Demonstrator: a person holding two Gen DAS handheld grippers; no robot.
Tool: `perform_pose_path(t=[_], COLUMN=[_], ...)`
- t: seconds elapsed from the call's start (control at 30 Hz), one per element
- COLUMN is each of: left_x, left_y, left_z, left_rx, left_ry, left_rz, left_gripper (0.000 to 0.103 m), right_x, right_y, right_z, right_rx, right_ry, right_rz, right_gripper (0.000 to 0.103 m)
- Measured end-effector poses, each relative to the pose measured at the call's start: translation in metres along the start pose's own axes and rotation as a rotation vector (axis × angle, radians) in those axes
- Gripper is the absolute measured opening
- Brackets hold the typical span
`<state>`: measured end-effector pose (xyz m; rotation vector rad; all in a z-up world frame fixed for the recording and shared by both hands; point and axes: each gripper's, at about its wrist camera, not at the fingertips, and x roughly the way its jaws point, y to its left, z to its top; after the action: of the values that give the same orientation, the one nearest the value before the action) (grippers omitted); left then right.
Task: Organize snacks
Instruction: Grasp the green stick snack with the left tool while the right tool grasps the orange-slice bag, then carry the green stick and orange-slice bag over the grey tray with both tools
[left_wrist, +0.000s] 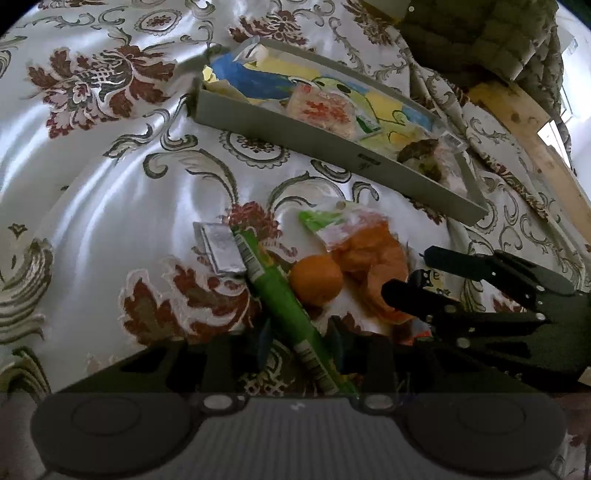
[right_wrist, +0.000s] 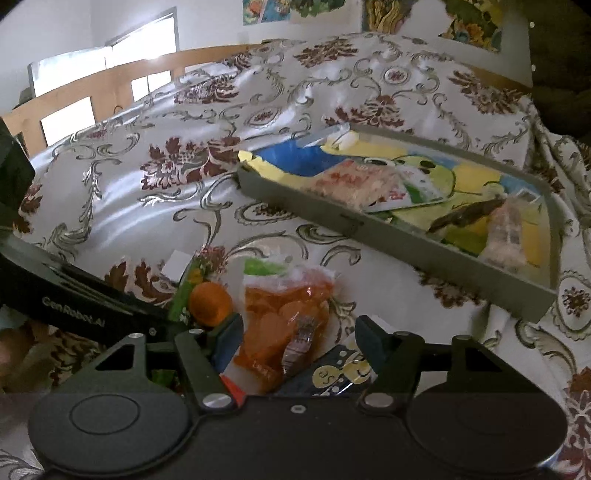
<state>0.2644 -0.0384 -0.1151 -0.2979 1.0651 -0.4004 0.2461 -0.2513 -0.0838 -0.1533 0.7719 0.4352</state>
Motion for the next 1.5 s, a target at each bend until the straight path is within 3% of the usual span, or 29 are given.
perform_pose_path(t=[0.4,0.6,1.1,1.5], left_x=[-0.013,-0.012,-0.018,-0.040], left_y=[0.010,0.004,0.003,0.019], left_z=[0.006,0.003,0.001,0.001], left_rx=[-0.034,0.016,0.034,-0.102], left_ry=[0.054,0.048,0.035,0.014], left_rz=[0.031,0.050,0.043,-0.032], left_gripper=[0.025,0.025,0.023,0.021], right_x=[0.018,0.024,0.012,0.000], right_y=[0.011,0.022,0.026,0.023], right_z=[-0.002,-0.008,-0.007,-0.002], right_rx=[-0.042,-0.079,-0.029,0.062], right_ry=[0.031,0.046,0.007,-0.035], right_rz=[-0.002,-0.030,-0.055,-0.035], right_gripper=[0.072,0.059,0.049,0.047])
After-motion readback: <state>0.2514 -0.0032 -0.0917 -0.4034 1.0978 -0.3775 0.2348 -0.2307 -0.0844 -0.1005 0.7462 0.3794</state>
